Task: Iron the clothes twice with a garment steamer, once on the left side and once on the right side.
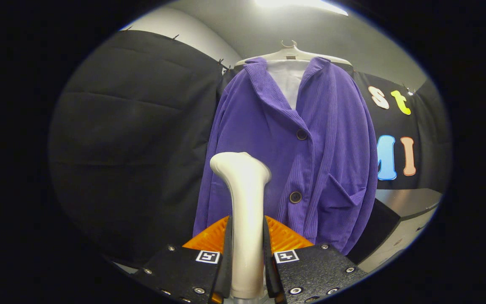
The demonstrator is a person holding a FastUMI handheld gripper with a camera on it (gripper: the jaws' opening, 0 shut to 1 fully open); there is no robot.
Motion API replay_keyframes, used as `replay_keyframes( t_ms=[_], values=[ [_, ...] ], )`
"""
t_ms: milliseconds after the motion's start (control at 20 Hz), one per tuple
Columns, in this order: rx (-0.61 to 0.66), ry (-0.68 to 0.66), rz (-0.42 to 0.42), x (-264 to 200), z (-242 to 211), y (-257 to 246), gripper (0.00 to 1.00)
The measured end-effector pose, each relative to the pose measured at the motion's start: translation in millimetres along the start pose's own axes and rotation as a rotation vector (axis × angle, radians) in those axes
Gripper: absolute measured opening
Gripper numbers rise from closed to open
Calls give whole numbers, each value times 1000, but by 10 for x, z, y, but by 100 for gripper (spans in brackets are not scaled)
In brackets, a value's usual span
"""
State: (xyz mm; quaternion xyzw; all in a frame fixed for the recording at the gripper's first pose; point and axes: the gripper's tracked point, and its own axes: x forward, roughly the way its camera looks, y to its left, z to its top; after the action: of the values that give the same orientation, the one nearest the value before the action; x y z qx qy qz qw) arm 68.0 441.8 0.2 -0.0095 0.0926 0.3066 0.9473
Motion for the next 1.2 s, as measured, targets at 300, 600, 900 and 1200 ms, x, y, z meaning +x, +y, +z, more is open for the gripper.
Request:
replay_keyframes(
  t_ms=[300, 600, 900, 1200],
  values=[
    [-7, 69, 20, -129, -384, 34, 32],
    [-12, 156, 61, -262, -833, 85, 32],
    [-48, 260, 110, -411, -1345, 139, 32],
    [-41, 285, 133, -565, -1485, 88, 32]
  ],
)
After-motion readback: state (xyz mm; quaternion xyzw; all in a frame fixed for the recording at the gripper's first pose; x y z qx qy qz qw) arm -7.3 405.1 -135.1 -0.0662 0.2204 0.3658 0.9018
